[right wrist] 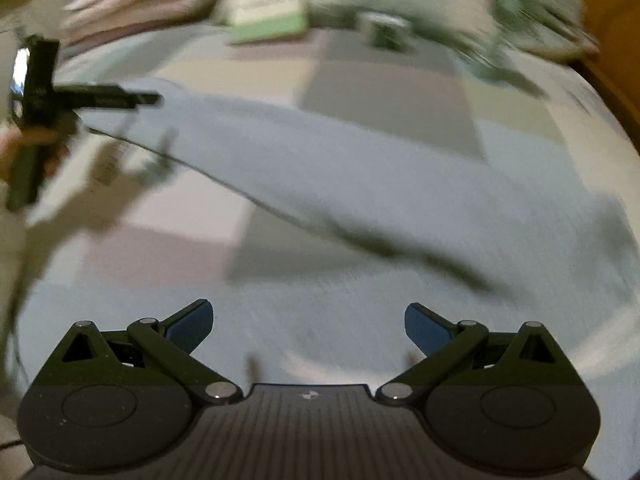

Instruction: Fold clothes

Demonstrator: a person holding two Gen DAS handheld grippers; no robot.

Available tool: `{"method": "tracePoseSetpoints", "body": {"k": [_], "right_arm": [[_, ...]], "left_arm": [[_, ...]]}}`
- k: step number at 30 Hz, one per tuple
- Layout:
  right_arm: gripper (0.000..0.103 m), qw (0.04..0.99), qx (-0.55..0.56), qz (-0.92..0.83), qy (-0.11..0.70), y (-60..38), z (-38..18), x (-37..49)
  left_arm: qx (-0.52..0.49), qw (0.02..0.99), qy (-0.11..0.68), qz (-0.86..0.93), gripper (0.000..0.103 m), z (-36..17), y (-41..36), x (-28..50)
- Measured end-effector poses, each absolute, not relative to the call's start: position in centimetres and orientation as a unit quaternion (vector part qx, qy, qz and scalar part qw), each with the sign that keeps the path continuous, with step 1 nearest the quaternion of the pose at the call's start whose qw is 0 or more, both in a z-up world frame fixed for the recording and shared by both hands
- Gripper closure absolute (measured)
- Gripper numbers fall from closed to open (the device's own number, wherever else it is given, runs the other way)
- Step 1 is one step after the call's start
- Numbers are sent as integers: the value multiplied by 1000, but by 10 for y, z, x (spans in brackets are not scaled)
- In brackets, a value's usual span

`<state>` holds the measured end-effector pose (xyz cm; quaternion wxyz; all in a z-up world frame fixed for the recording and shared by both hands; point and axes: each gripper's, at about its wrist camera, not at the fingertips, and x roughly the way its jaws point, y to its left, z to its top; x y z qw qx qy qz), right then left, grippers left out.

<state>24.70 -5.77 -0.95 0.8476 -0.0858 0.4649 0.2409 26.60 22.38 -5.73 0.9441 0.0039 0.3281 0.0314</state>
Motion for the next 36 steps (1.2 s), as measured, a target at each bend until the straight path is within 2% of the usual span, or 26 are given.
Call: {"method": "tracePoseSetpoints", "body": {"k": [13, 19, 23, 26, 29, 36], "right_arm": [[0, 829, -94, 358, 420, 111, -17, 389], [7, 816, -108, 398, 405, 158, -22, 419], [21, 812, -97, 405, 409, 173, -23, 441], [26, 808, -87, 415, 409, 185, -23, 461], [39, 796, -83, 430, 418, 204, -31, 481], [51, 759, -127, 446, 457, 246, -72, 502]], "left_arm": [[-75, 940, 328, 52, 9, -60, 289, 253], [-69, 942, 326, 29, 8, -61, 287, 250], [-75, 938, 331, 66, 8, -63, 299, 248], [-97, 935, 328, 92, 8, -64, 316, 244], [-105, 934, 328, 95, 8, -66, 322, 243], [-123, 933, 327, 89, 8, -69, 331, 242]]}}
